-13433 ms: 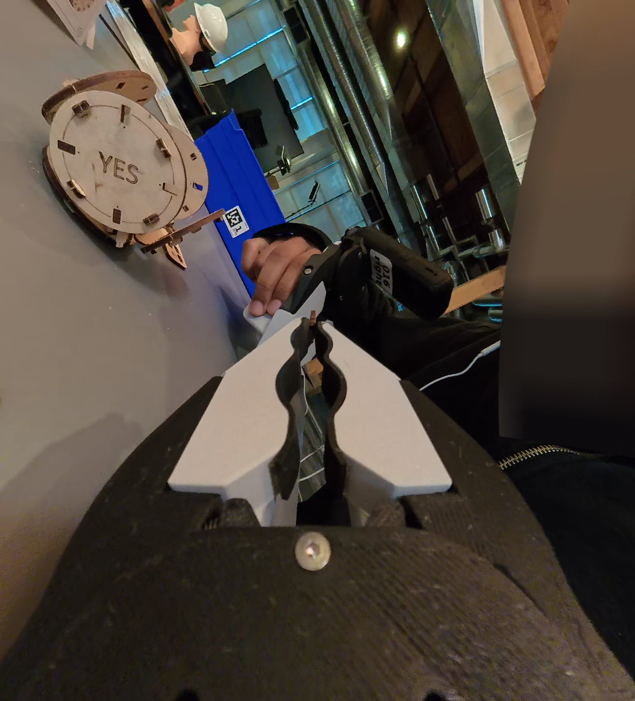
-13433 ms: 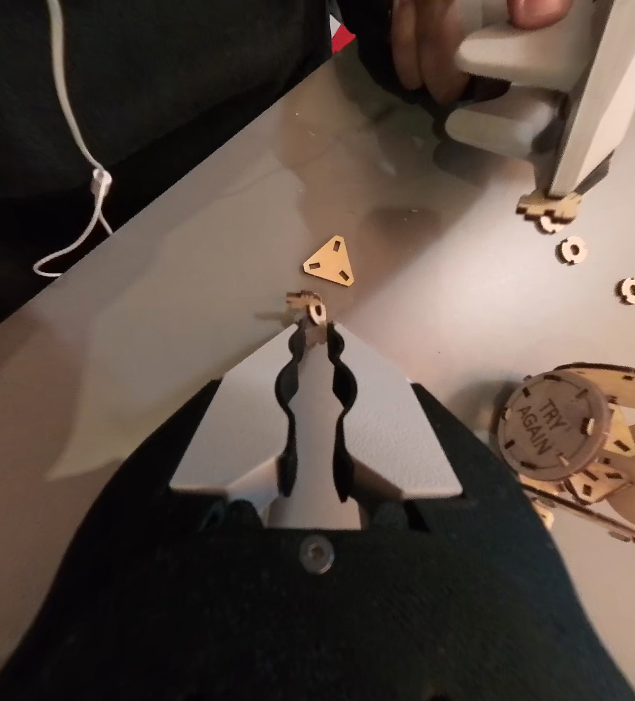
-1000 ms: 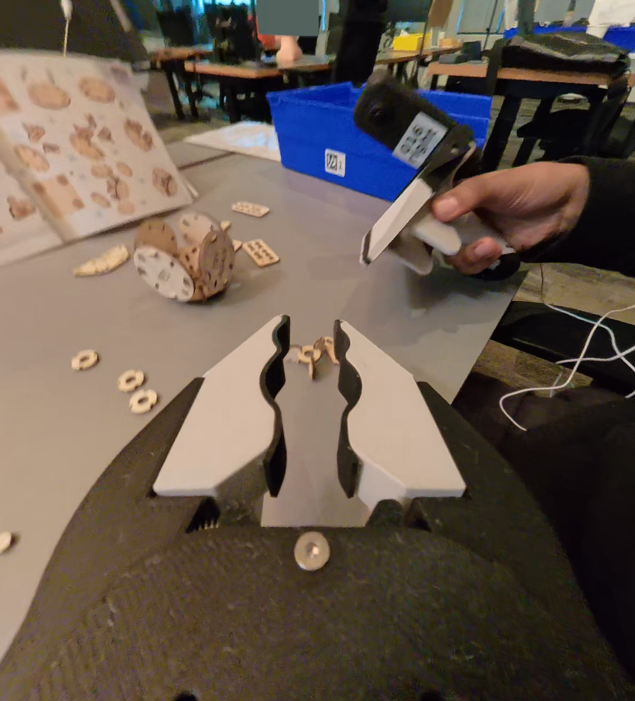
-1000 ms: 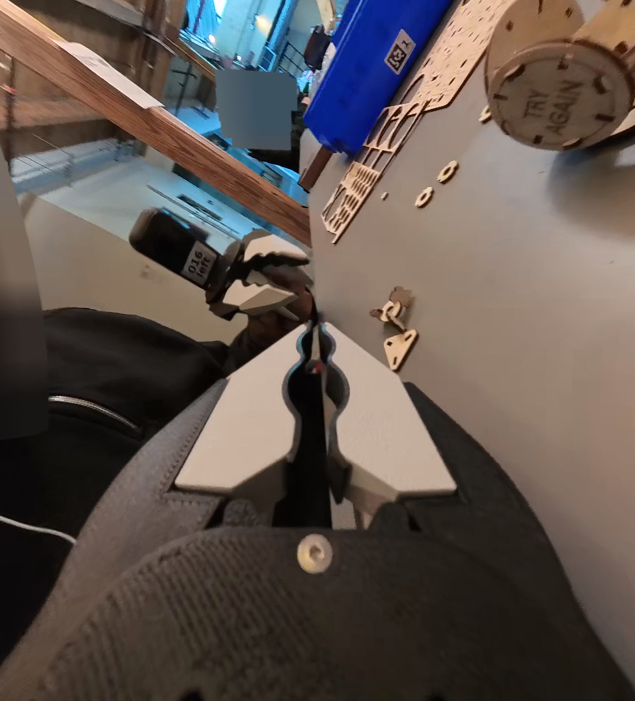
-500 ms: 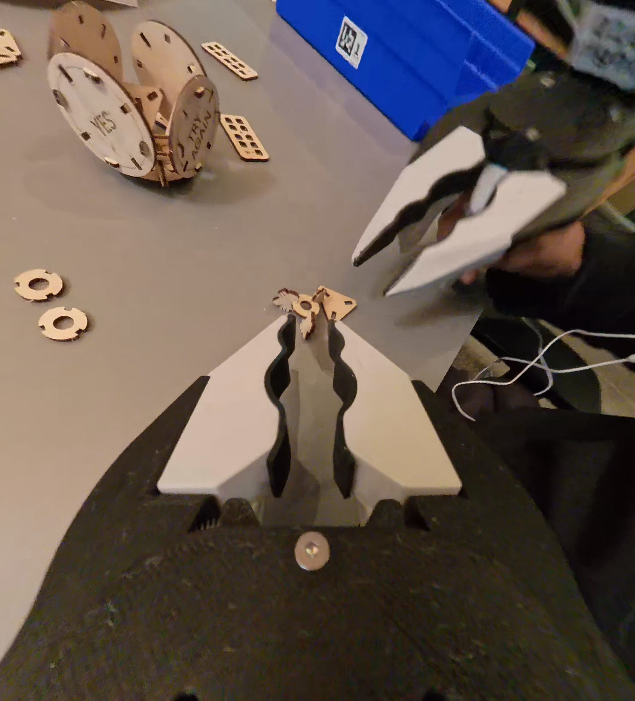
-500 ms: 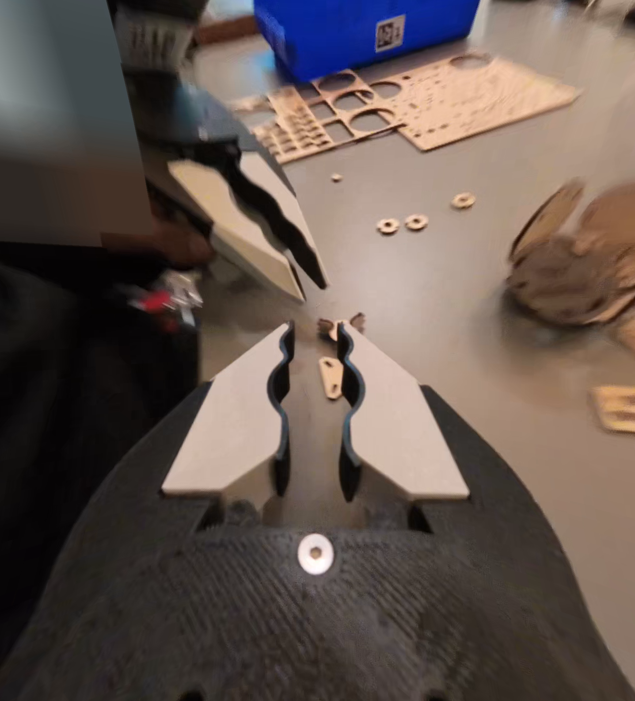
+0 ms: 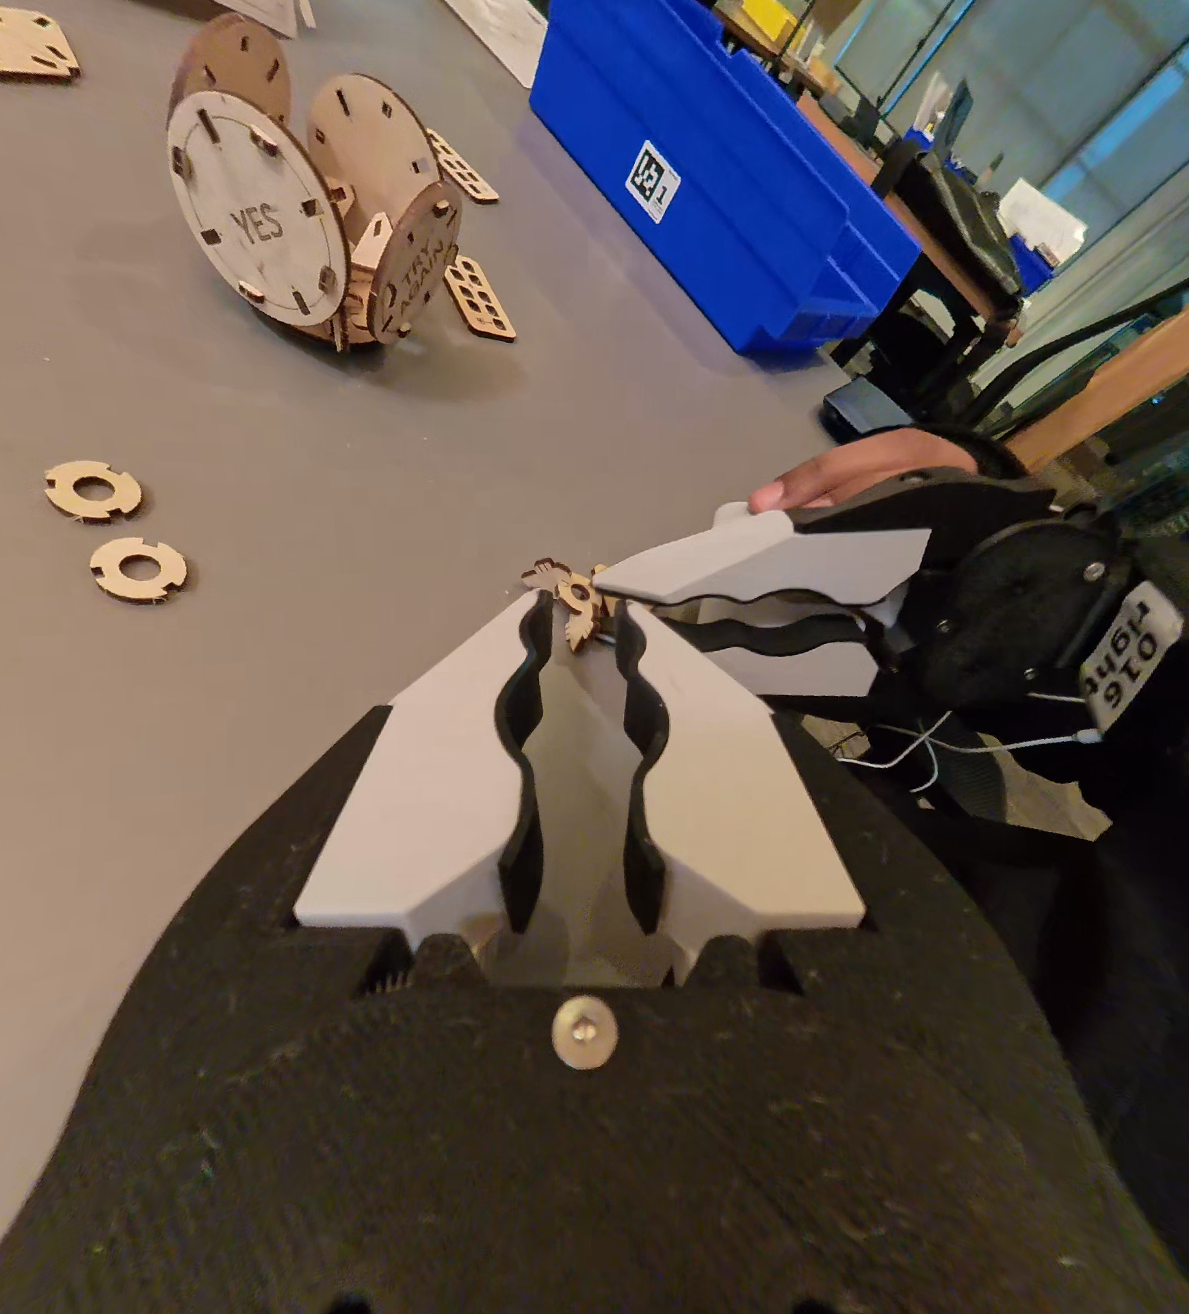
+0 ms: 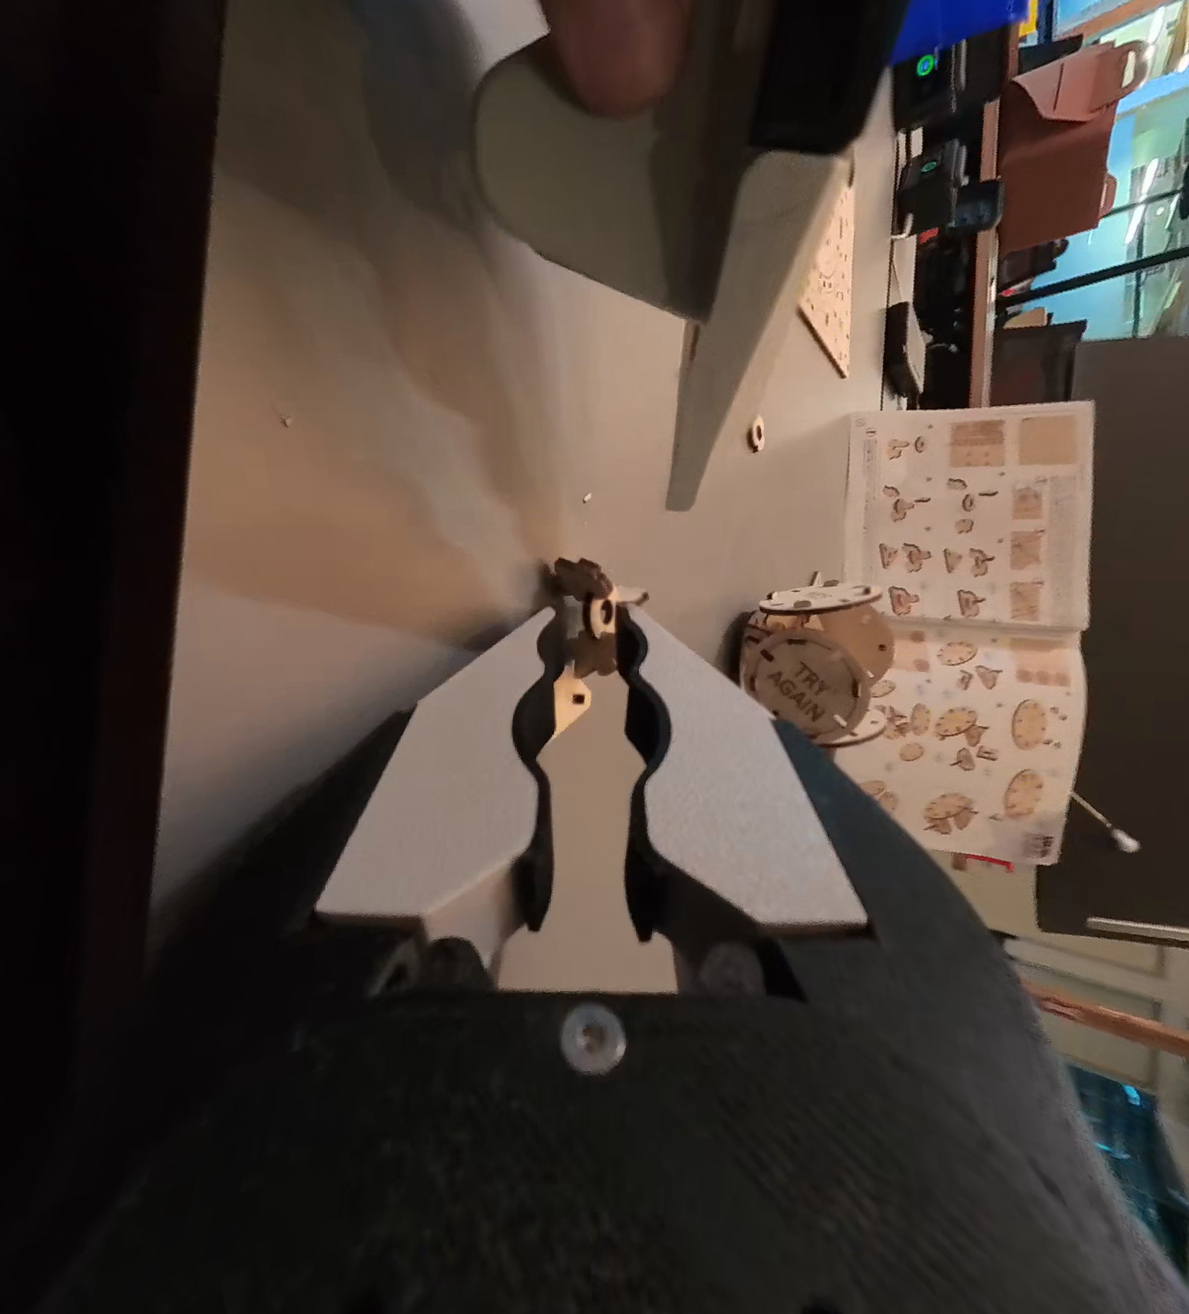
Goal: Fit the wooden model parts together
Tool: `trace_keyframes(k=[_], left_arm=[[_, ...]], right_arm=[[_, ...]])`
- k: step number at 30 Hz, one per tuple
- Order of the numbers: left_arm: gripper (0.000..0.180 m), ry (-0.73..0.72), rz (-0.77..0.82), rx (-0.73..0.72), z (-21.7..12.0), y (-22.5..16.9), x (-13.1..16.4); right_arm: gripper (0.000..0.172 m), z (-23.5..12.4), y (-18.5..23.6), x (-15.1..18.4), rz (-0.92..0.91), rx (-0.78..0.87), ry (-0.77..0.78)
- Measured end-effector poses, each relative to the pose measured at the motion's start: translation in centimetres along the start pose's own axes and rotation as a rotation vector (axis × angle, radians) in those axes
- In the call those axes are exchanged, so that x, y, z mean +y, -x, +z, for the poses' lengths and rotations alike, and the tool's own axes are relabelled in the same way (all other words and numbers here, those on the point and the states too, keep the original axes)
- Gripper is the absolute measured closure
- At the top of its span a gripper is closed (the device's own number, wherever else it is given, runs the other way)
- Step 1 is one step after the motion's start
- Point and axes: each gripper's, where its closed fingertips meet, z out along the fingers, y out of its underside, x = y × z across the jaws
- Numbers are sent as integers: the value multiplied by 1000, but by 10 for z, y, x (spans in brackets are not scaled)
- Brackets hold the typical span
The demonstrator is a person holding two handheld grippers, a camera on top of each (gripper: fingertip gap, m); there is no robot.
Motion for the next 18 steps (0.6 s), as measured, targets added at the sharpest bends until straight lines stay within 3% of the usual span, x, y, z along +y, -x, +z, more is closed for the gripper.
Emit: trace_keyframes(k=[5,9,13,18], left_arm=[[164,-36,-17,16,-4,0,-4],[163,-40,-26,28,-4,0,-4],[163,-97,-28,46,-10,-2,-11],[162,-114,-50,73,-12,-3,-13]], right_arm=[[169,6,-1,3,-166,71,54],[169,0,-8,-2,-155,111,21],[170,-17,-31,-7,32,140,-94],[170,-51,-55,-20,358,69,-375]])
